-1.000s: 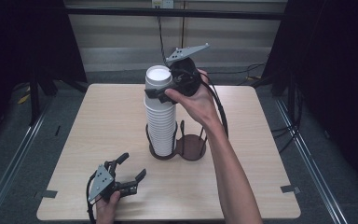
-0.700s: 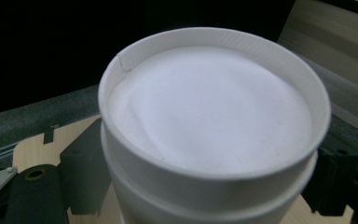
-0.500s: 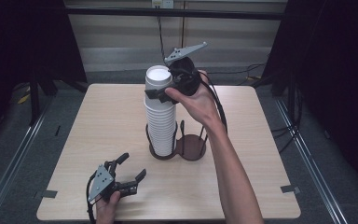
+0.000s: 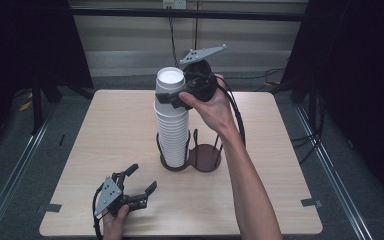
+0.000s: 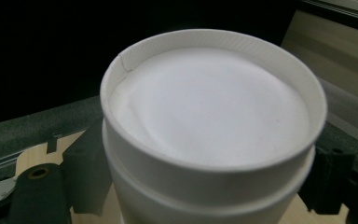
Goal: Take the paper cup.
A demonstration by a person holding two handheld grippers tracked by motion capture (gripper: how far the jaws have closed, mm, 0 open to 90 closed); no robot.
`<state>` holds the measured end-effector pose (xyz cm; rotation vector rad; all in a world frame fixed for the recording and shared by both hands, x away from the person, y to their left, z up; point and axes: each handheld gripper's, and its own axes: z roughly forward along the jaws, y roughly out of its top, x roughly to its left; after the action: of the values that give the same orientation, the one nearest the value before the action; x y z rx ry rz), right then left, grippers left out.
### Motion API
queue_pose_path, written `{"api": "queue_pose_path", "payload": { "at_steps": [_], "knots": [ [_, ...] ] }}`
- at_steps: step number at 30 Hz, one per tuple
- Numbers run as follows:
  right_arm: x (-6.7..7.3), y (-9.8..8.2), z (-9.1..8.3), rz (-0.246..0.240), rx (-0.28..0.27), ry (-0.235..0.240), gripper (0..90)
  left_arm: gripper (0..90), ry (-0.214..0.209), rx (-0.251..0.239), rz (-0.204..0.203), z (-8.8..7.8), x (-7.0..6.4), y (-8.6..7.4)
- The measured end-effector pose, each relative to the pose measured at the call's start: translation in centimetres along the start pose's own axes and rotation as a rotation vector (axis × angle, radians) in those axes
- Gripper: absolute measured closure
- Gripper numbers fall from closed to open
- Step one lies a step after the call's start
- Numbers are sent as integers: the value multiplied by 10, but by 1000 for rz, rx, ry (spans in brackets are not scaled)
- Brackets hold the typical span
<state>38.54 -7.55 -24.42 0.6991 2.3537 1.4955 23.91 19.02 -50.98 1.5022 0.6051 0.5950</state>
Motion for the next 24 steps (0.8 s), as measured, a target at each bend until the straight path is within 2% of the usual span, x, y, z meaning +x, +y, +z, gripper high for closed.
{"api": "queue_pose_path", "payload": {
  "at_steps": [3, 6, 15, 20, 24],
  "knots": [
    [0, 1, -3, 4, -35, 3, 191, 156, -5, -1, -10, 0, 0, 0],
    [-1, 1, -6, 12, -51, 11, 193, 156, -1, 0, 0, 0, 0, 0],
    [1, 3, -10, 6, -104, 8, 195, 156, -4, -1, -8, 0, 0, 0],
    [3, 7, -18, 2, -161, 4, 196, 156, -1, 0, -1, 0, 0, 0],
    [5, 11, -20, -4, -168, 4, 196, 156, -5, -2, -10, 0, -1, 0]
  ]
}}
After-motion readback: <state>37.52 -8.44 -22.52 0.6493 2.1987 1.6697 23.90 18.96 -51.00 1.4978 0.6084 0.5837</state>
